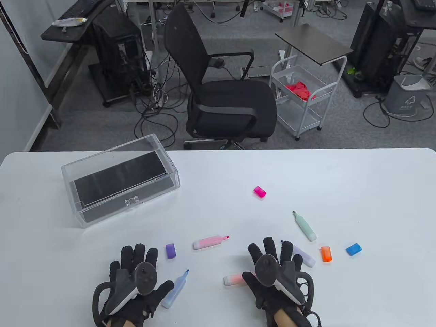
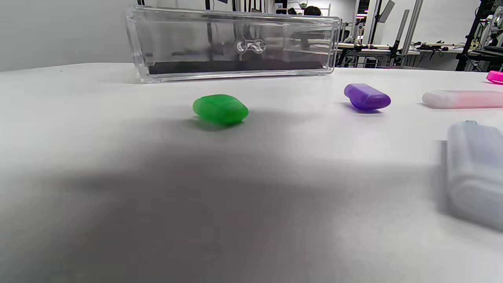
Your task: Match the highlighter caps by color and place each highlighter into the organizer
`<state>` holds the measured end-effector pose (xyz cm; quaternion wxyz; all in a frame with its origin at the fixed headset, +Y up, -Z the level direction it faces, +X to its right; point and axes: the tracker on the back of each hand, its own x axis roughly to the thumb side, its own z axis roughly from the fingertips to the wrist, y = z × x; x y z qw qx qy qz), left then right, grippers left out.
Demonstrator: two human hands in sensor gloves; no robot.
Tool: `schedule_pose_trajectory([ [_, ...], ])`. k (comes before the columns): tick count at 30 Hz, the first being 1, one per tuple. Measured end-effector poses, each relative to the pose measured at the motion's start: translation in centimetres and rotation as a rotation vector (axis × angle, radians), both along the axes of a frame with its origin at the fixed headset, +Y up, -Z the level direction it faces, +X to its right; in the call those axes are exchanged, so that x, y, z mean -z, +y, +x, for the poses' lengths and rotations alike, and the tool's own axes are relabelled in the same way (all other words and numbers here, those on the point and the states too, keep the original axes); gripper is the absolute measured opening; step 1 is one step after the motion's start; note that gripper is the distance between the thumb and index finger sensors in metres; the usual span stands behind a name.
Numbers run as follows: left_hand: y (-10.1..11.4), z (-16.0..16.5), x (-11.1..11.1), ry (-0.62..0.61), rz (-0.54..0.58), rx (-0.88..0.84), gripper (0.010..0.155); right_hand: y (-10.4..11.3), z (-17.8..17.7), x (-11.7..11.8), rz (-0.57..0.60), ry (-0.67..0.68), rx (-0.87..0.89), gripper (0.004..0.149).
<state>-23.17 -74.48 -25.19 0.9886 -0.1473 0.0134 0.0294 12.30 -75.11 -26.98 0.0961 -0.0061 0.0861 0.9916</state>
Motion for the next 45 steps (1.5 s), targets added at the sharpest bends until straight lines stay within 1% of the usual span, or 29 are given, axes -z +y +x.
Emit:
schedule_pose_trajectory([
  [4, -0.2, 0.1, 0.2, -0.003, -0.013, 0.010, 0.097, -0.1, -0.2, 0.0, -0.016, 0.004, -0.012, 0.076],
  [12, -0.2, 0.0, 0.2, 0.009, -0.009, -0.011, 0.096, 0.0, -0.6, -0.2, 0.012, 0.015, -0.013, 0.075],
  [14, 0.0, -0.1, 0.1, 0.013, -0.002, -0.056, 0.096, 0.1, -0.6, -0.2, 0.040, 0.024, 0.000, 0.075],
  [16, 0.4, -0.3, 0.3, 0.000, 0.025, -0.114, 0.094, 0.4, -0.7, -0.2, 0.078, 0.031, 0.008, 0.075],
  [17, 0.7, -0.5, 0.5, 0.013, 0.040, -0.145, 0.094, 0.6, -0.7, -0.2, 0.091, 0.031, 0.011, 0.075],
  [19, 1.6, -1.1, 1.2, 0.033, 0.085, -0.254, 0.092, 0.8, -0.7, -0.1, 0.105, 0.036, 0.019, 0.074],
  [20, 2.1, -1.3, 1.5, 0.051, 0.111, -0.305, 0.090, 0.8, -0.7, -0.1, 0.108, 0.036, 0.021, 0.074],
  [21, 2.7, -1.6, 2.0, 0.082, 0.164, -0.361, 0.087, 0.9, -0.7, 0.0, 0.111, 0.036, 0.021, 0.074],
  [22, 3.1, -1.9, 2.5, 0.095, 0.184, -0.427, 0.083, 0.9, -0.7, 0.0, 0.112, 0.036, 0.022, 0.074],
  [24, 3.6, -2.6, 3.6, 0.130, 0.185, -0.521, 0.079, 0.8, -0.7, 0.1, 0.110, 0.035, 0.016, 0.074],
  [26, 3.8, -3.5, 5.2, 0.214, 0.172, -0.663, 0.078, 0.7, -0.8, 0.2, 0.101, 0.028, -0.011, 0.075],
  [29, 3.7, -4.6, 7.2, 0.318, 0.169, -0.747, 0.077, 0.6, -0.9, 0.4, 0.094, 0.030, -0.010, 0.075],
  [31, 3.4, -5.5, 8.7, 0.400, 0.149, -0.777, 0.077, 0.6, -0.9, 0.4, 0.099, 0.033, -0.008, 0.075],
  [32, 3.2, -5.9, 9.2, 0.437, 0.134, -0.810, 0.076, 0.6, -0.9, 0.5, 0.101, 0.034, -0.009, 0.075],
  [34, 2.4, -6.8, 10.5, 0.551, 0.130, -0.912, 0.075, 0.6, -0.9, 0.5, 0.103, 0.033, -0.007, 0.075],
  [35, 2.0, -7.1, 11.1, 0.594, 0.128, -0.929, 0.075, 0.6, -0.8, 0.5, 0.102, 0.032, -0.003, 0.075],
  [39, 0.6, -8.4, 12.7, 0.685, 0.079, -0.939, 0.075, 0.6, -0.7, 0.6, 0.104, 0.026, 0.005, 0.075],
  [43, -0.8, -9.4, 14.0, 0.783, 0.057, -0.979, 0.074, 0.6, -0.6, 0.6, 0.104, 0.020, 0.007, 0.075],
  [45, -1.5, -9.8, 14.6, 0.814, 0.025, -1.010, 0.074, 0.7, -0.5, 0.6, 0.104, 0.017, 0.006, 0.074],
])
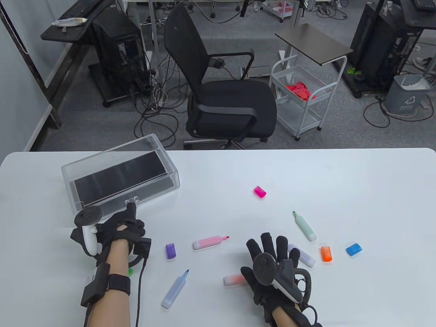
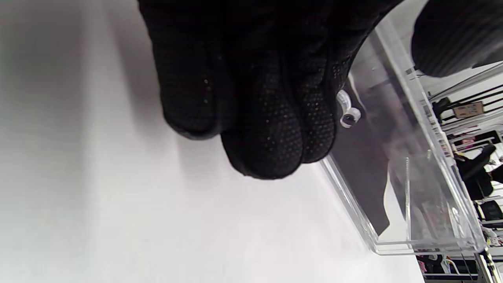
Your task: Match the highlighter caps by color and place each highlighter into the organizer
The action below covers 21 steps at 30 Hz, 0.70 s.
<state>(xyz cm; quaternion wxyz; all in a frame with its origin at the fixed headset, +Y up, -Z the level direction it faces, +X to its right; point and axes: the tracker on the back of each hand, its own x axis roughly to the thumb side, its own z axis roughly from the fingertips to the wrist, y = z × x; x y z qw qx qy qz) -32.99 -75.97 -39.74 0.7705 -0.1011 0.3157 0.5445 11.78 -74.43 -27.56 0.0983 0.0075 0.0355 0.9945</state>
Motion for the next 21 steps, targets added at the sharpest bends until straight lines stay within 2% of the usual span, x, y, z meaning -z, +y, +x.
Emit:
schedule_pose_trajectory([
  [4, -1.6, -0.7, 1.1, 0.028, -0.028, -0.143, 0.073, -0.1, 0.2, 0.1, -0.008, -0.007, -0.002, 0.075],
  [11, -2.9, -1.2, 2.8, 0.039, -0.040, -0.142, 0.072, -0.3, 0.6, 0.4, -0.015, -0.026, -0.007, 0.074],
  [21, -3.6, -1.5, 4.4, 0.044, -0.048, -0.104, 0.063, -0.1, 0.2, 0.4, -0.001, -0.005, -0.008, 0.074],
])
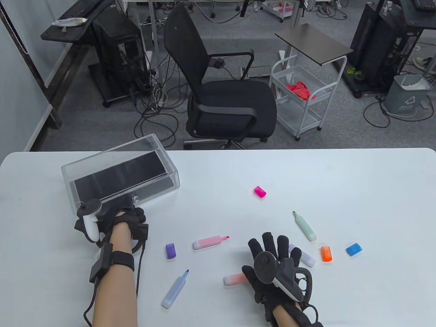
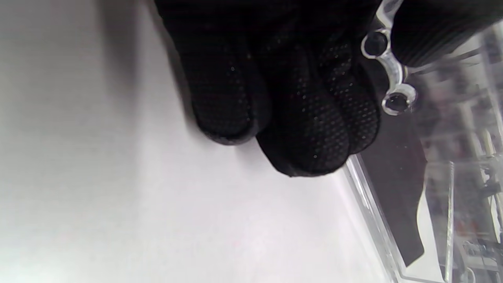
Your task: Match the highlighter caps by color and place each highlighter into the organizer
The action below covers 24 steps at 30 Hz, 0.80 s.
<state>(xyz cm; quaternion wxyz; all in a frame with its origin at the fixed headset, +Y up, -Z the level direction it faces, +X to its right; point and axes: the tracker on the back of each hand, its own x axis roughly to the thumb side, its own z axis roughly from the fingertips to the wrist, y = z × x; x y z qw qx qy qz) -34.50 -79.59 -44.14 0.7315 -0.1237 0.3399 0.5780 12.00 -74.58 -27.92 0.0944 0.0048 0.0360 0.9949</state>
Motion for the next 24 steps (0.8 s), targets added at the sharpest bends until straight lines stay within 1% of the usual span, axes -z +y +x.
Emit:
schedule_pose_trajectory([
  [2, 0.1, 0.1, 0.2, 0.001, 0.007, -0.012, 0.061, 0.0, -0.1, 0.0, 0.002, 0.004, 0.001, 0.074],
  [5, 0.2, 0.4, -0.1, 0.052, 0.034, 0.027, 0.058, 0.0, -0.2, 0.0, 0.005, 0.009, 0.008, 0.074],
  [8, 0.4, 0.5, -0.2, 0.062, 0.030, 0.064, 0.057, 0.0, -0.3, 0.0, 0.005, 0.012, 0.009, 0.074],
  [11, 0.5, 0.5, -0.6, 0.071, 0.021, 0.034, 0.057, 0.1, -0.4, 0.0, 0.012, 0.016, 0.017, 0.074],
  [15, 0.6, 1.1, -1.7, 0.112, 0.016, -0.013, 0.058, 0.2, -0.6, 0.0, 0.021, 0.025, 0.023, 0.074],
  [20, 1.0, 2.1, -3.3, 0.069, -0.015, -0.007, 0.058, 0.5, -0.7, -0.2, 0.033, 0.029, 0.037, 0.074],
  [24, 1.1, 3.0, -4.8, 0.057, -0.025, -0.002, 0.057, 0.5, -0.6, -0.3, 0.034, 0.025, 0.045, 0.074],
])
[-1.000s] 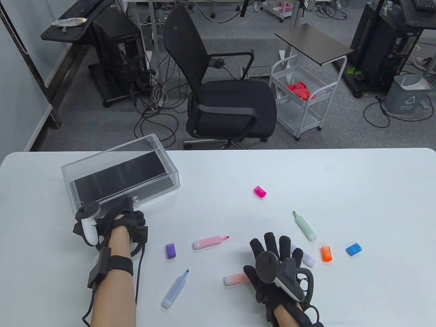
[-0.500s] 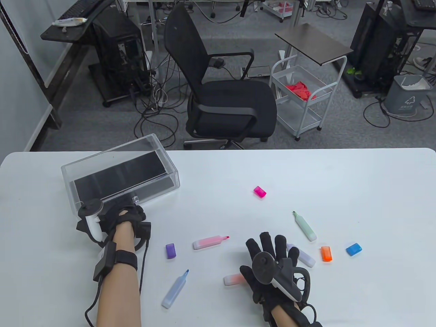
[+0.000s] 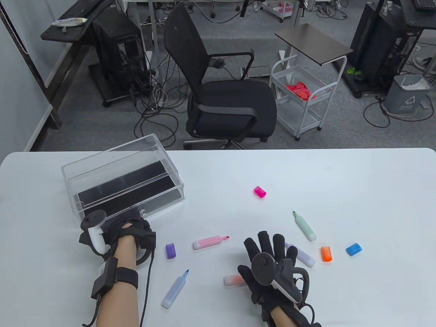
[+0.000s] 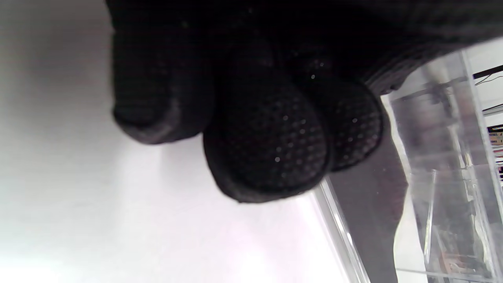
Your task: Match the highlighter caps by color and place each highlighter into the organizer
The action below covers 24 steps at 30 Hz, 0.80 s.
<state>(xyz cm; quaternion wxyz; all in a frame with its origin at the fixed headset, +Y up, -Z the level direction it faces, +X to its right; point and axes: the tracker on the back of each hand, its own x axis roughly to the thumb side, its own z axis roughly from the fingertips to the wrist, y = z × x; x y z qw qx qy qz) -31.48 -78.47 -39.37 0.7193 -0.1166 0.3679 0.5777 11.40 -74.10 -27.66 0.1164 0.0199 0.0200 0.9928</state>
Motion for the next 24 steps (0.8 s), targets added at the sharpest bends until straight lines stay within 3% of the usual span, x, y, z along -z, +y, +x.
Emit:
schedule_pose_trajectory([
  [11, 0.2, 1.2, -2.7, -0.029, -0.004, 0.024, 0.058, -0.3, 0.7, -0.1, -0.025, -0.014, 0.018, 0.074],
  [12, 0.6, 1.3, -2.7, -0.040, 0.004, 0.078, 0.059, -0.4, 0.7, -0.1, -0.028, -0.012, 0.017, 0.074],
  [14, 2.3, 1.8, -3.0, -0.125, 0.015, 0.393, 0.073, -0.4, 0.7, 0.0, -0.031, -0.010, 0.022, 0.074],
  [16, 3.8, 2.6, -3.4, -0.189, 0.040, 0.588, 0.076, -0.3, 0.7, 0.0, -0.031, -0.009, 0.027, 0.074],
  [21, 7.0, 5.4, -5.1, -0.368, 0.109, 0.821, 0.076, -0.3, 0.6, 0.0, -0.026, -0.002, 0.027, 0.074],
  [24, 8.0, 7.7, -6.2, -0.624, 0.111, 0.924, 0.082, -0.2, 0.6, -0.1, -0.022, 0.001, 0.025, 0.075],
])
